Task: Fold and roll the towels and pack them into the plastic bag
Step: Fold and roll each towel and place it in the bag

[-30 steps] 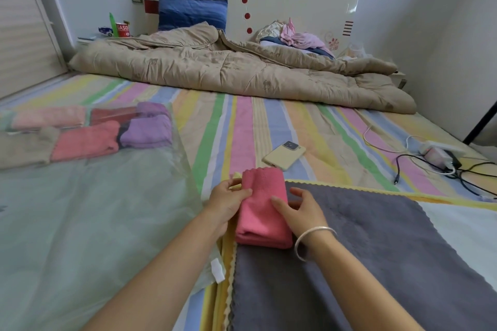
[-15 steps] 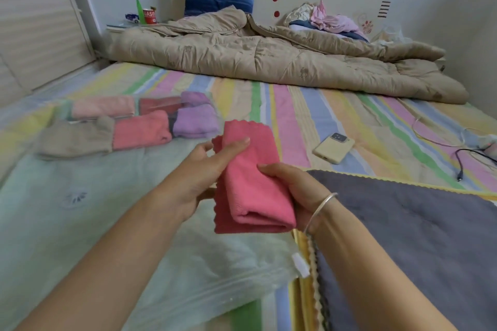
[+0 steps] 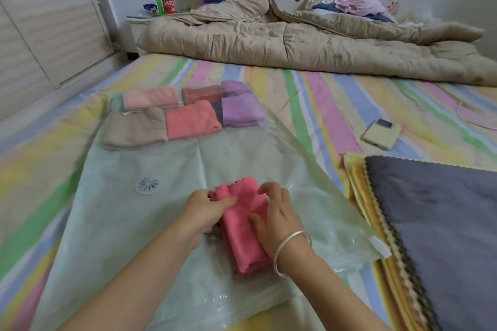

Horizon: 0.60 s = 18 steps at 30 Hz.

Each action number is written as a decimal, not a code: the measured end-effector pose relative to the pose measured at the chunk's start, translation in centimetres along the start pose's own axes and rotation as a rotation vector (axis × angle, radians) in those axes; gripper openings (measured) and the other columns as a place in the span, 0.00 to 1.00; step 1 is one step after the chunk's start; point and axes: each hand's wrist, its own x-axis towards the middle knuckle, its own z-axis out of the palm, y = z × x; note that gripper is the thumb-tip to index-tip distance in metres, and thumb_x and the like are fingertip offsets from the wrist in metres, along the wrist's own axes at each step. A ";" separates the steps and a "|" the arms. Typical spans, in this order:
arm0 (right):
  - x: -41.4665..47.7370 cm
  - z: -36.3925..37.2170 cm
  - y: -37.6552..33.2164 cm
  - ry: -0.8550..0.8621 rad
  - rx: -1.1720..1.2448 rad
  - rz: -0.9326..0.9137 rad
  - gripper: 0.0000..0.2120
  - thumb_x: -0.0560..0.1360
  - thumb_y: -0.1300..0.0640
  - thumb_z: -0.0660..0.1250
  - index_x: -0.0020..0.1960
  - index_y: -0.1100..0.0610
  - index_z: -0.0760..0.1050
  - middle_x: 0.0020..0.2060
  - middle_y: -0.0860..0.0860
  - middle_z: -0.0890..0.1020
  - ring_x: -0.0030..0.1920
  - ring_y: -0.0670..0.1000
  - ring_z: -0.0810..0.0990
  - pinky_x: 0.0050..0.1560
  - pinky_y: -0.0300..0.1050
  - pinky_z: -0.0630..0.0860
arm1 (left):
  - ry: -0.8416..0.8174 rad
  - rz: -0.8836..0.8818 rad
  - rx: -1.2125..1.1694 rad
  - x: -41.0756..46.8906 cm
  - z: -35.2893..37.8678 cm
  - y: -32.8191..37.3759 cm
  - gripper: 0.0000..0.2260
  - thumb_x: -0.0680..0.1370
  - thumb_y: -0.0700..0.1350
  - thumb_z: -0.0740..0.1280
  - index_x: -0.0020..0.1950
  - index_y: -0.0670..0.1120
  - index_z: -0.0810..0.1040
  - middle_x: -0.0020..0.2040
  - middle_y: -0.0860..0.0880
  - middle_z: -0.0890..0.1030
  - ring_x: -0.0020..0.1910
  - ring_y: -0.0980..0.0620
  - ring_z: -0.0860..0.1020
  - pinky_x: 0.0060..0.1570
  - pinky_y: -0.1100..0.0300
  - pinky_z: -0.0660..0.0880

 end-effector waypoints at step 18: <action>-4.8 -3.9 -0.8 0.005 -0.284 0.062 0.25 0.68 0.44 0.68 0.61 0.52 0.67 0.56 0.52 0.70 0.55 0.55 0.72 0.52 0.44 0.70 | -0.267 0.070 -0.189 -5.5 -0.8 1.1 0.10 0.80 0.43 0.64 0.56 0.39 0.79 0.49 0.42 0.83 0.44 0.46 0.84 0.47 0.52 0.82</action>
